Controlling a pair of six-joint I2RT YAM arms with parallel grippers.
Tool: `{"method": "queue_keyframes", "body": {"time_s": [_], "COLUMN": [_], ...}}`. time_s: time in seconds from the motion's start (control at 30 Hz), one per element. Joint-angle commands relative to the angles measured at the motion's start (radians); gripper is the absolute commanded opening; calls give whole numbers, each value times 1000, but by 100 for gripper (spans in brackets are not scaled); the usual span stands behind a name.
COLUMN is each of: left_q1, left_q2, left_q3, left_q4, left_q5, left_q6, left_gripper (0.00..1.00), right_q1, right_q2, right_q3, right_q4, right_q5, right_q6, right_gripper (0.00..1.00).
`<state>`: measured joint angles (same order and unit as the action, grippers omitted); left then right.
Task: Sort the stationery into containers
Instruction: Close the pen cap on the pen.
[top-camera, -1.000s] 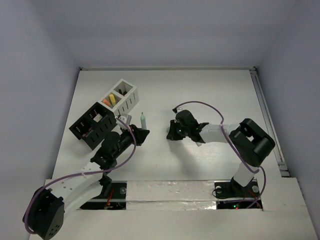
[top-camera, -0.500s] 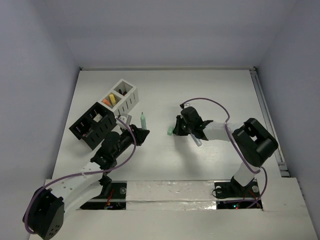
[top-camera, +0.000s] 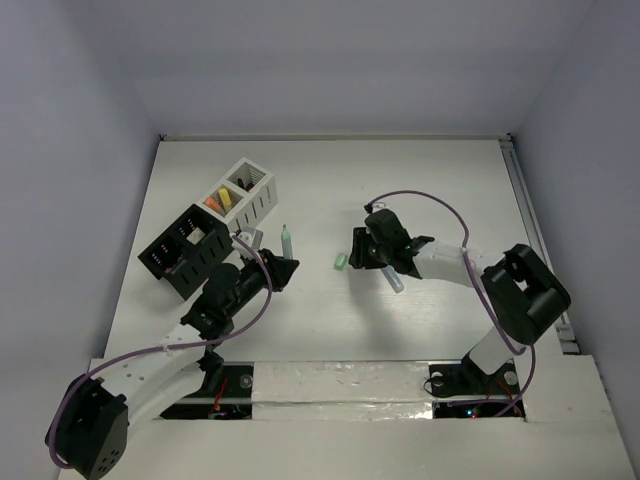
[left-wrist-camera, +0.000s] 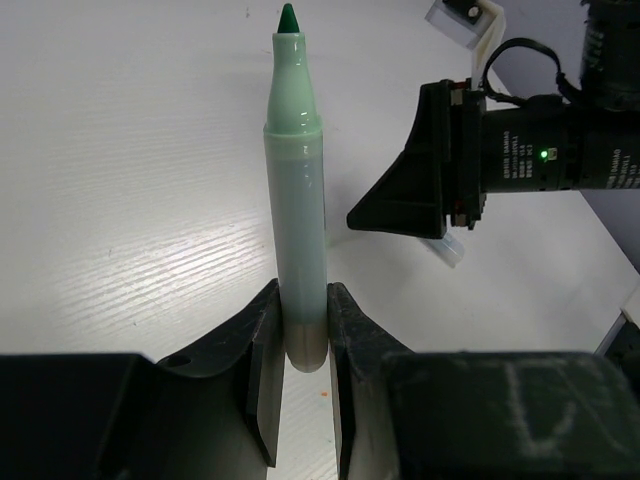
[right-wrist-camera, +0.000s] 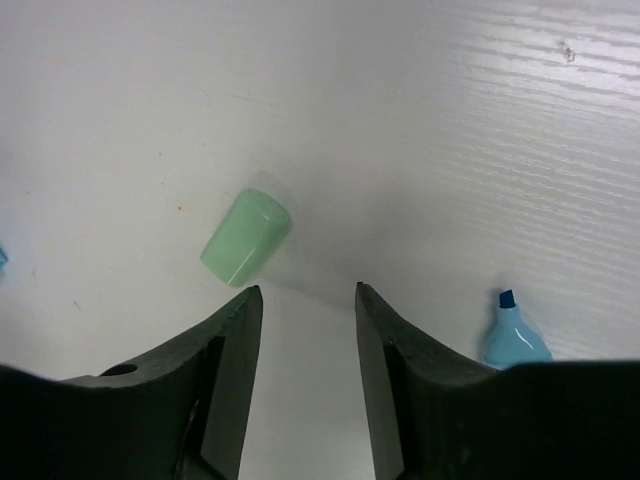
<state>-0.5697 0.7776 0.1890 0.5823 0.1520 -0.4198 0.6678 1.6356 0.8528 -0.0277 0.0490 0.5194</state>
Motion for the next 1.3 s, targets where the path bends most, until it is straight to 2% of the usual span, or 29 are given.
{"method": "queue_keyframes", "body": {"time_s": [0.0, 0.17, 0.27, 0.93, 1.27], "left_q1": [2, 2, 2, 2, 2], "left_q2": [-8, -17, -17, -32, -40], "left_q3": [1, 0, 1, 0, 0], "left_q4": [39, 36, 33, 27, 22], "left_q5": [8, 6, 4, 1, -2], "left_q6": [7, 7, 9, 9, 7], "left_gripper": [0, 0, 0, 0, 0], "right_q1": [-4, 18, 32, 82, 102], "right_q2": [-63, -11, 27, 193, 237], "right_q3": [54, 107, 153, 279, 336], "right_q4": [-38, -44, -55, -126, -210], "right_q5": [17, -15, -23, -43, 69], "right_q6": [-30, -21, -19, -27, -51], "right_gripper": [49, 58, 59, 57, 56]}}
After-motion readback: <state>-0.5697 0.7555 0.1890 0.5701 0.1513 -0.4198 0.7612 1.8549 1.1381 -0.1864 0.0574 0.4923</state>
